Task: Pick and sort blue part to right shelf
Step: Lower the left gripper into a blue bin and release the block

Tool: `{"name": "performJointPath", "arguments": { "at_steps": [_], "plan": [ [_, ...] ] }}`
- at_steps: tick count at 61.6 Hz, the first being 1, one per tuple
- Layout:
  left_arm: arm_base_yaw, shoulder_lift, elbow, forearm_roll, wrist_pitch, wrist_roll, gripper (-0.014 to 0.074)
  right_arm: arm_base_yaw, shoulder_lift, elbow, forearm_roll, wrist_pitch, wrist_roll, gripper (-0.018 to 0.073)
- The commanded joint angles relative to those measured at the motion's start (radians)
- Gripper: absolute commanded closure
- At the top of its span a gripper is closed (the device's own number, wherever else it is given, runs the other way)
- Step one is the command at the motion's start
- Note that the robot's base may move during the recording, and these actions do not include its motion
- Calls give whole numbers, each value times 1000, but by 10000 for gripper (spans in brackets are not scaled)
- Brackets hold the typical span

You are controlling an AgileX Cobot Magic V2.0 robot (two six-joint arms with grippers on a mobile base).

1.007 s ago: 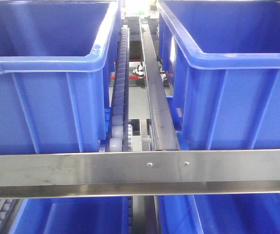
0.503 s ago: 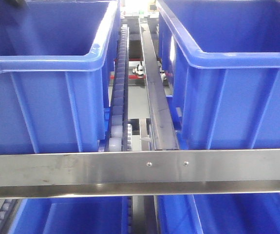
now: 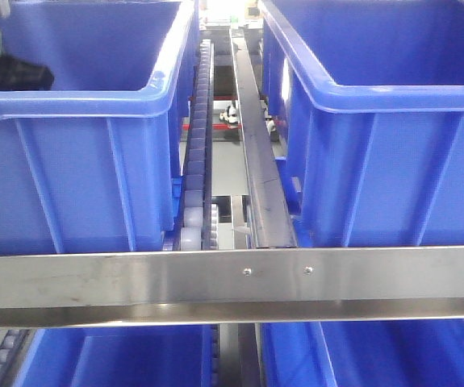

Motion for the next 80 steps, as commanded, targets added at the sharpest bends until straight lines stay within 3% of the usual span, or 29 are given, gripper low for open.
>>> {"name": "performJointPath", "arguments": {
  "at_steps": [1,10,25,35,53,69,80],
  "plan": [
    [0,-36,-35,0,-58,-4,240,-1,18,-29,-19,-91,-11,269],
    [0,-27,-37,0,-23,-4,217,-1,18,-29,-19,-91,-11,269],
    [0,-32,-45,1,5,-2,29,-1,18,-29,-19,-91,-11,269],
    [0,-79,-105,1,135,-2,16,-1,18,-29,-19,-91,-11,269],
    [0,-360,-41,3,173,-2,147,-1,18,-29,-19,-91,-11,269],
    [0,-704,218,3,115,-2,341,-1,24,-29,-27,-93,-11,272],
    [0,-913,372,1,62,-2,385,-1,133,-72,-28,-99,-11,272]
  ]
}}
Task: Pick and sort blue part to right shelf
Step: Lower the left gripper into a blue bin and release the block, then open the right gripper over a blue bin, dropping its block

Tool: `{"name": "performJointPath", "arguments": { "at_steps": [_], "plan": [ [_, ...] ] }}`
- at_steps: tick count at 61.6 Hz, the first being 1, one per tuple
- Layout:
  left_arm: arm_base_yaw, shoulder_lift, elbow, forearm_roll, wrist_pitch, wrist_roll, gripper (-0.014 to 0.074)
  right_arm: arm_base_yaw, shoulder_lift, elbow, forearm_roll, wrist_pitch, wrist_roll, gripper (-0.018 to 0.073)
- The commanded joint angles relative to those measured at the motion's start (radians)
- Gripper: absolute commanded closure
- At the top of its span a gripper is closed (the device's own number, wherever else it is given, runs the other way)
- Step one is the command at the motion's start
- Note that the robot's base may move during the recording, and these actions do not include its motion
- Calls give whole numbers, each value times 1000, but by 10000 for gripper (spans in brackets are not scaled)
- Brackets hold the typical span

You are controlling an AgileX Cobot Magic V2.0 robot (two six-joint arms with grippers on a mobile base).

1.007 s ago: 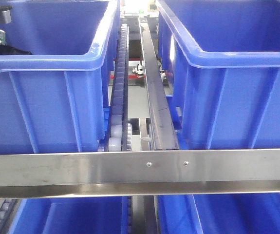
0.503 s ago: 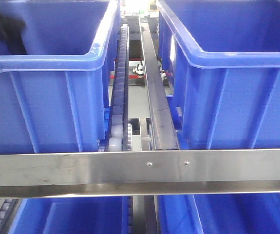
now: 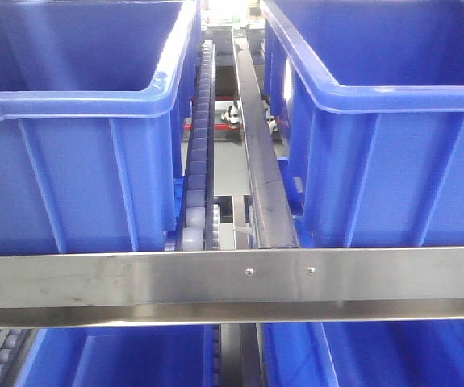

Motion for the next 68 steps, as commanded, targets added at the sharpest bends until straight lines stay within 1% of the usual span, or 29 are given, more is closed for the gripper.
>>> {"name": "performJointPath", "arguments": {
  "at_steps": [1,6,13,20,25,28,31,37,40,42,46,50,54,60,68],
  "plan": [
    [0,-109,36,-11,-102,-2,388,-1,91,-68,-26,-99,-11,272],
    [0,-195,97,-11,-116,-2,389,-1,219,-137,-26,-98,-2,272],
    [0,-300,162,-11,-123,-2,389,-2,405,-258,-27,-86,85,272],
    [0,-395,215,-11,-125,-2,393,-3,622,-418,-51,-23,160,272],
    [0,-442,240,-11,-125,-2,441,-16,755,-528,-64,52,186,272],
    [0,-463,254,-11,-121,-2,477,-43,830,-594,-64,114,197,272],
    [0,-481,261,-11,-116,-2,470,-92,906,-659,-63,168,202,272],
    [0,-499,267,-11,-102,-2,470,-219,1061,-785,-46,253,200,270],
    [0,-504,267,-11,-94,-4,470,-276,1131,-838,-12,272,176,270],
    [-2,-506,267,-12,-92,-6,470,-310,1178,-873,23,281,137,270],
    [-4,-506,267,-26,-92,-6,471,-356,1264,-936,100,289,28,270],
    [-4,-506,267,-44,-92,-6,471,-381,1356,-985,179,287,-64,270],
    [-4,-506,267,-63,-92,-6,471,-388,1438,-1026,217,273,-126,270],
    [-4,-506,267,-82,-92,-6,471,-389,1558,-1078,220,260,-144,270],
    [-4,-506,267,-81,-92,-6,471,-389,1681,-1114,218,229,-144,270]
  ]
}}
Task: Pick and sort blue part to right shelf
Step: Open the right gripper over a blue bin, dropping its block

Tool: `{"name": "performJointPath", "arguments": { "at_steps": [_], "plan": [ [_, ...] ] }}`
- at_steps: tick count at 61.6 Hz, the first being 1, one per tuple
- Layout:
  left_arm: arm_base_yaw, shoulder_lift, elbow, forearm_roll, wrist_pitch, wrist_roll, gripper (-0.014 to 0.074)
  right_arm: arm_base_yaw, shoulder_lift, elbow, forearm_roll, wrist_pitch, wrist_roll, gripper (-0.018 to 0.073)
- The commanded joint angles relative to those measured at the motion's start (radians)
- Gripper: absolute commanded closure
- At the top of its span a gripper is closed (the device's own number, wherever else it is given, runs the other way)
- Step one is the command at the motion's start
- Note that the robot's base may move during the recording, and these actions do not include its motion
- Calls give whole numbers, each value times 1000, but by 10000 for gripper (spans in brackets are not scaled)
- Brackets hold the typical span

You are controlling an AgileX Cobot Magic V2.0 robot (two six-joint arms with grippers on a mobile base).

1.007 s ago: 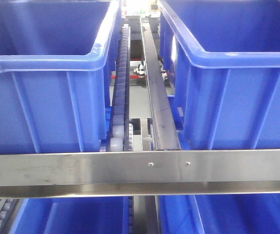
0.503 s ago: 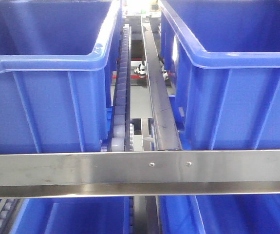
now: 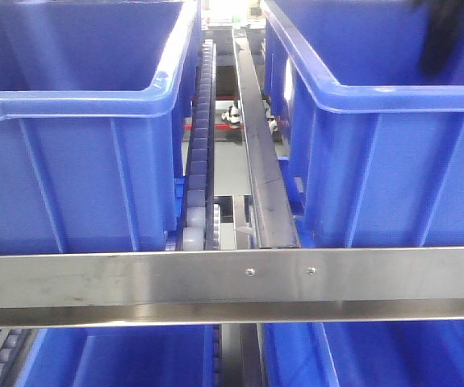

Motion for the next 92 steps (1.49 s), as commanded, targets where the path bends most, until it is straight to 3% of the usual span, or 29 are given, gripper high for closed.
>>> {"name": "performJointPath", "arguments": {
  "at_steps": [1,14,28,45,51,57,67,92],
  "plan": [
    [-4,4,-27,-23,-72,-6,471,-6,15,-49,-3,-73,-15,270],
    [-4,4,-27,-23,-72,-6,471,-6,102,-49,-22,-115,-15,244],
    [-4,-4,-27,-19,-57,-6,471,-6,103,-49,-63,-109,-15,-88],
    [-4,-184,-1,76,-42,-9,471,-6,11,-44,-84,-98,-15,2],
    [-4,-270,24,144,-30,-49,471,-5,-59,-27,-84,-101,-15,120],
    [-4,-346,61,237,-23,-179,471,-2,-146,16,-84,-133,-15,297],
    [-4,-421,113,304,-22,-216,471,16,-326,147,-84,-183,-15,496],
    [-4,-429,165,309,-46,-216,471,107,-944,734,-82,-414,-14,500]
  ]
}}
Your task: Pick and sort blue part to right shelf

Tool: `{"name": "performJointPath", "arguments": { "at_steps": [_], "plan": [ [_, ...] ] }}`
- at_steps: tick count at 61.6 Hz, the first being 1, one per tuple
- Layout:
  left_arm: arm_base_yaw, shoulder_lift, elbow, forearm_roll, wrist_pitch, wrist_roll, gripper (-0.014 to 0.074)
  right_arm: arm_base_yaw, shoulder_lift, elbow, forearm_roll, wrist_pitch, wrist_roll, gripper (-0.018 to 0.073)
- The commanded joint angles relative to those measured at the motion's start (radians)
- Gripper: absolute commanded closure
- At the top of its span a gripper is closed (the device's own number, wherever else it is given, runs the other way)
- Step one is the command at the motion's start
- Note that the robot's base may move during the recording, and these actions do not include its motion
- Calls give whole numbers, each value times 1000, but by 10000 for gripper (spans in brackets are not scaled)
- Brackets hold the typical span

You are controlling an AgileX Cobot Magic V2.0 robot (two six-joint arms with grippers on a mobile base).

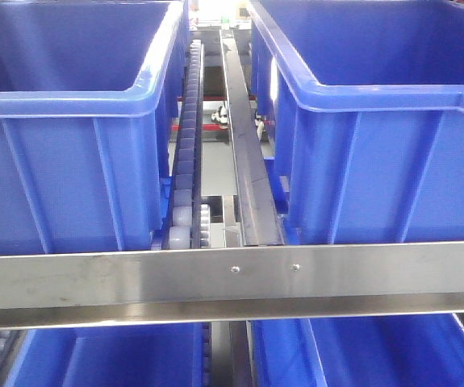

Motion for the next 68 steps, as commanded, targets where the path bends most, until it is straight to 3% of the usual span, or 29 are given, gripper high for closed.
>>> {"name": "performJointPath", "arguments": {
  "at_steps": [1,16,31,68],
  "plan": [
    [-4,12,-17,4,-94,-14,471,9,-149,77,-13,-127,-12,500],
    [-4,12,-17,4,-94,-14,472,9,-548,308,-10,-144,-12,500],
    [-4,12,-17,4,-94,-14,472,9,-850,364,-9,-143,-12,500],
    [-4,12,-15,4,-94,-14,472,9,-888,364,-10,-143,-12,500]
  ]
}}
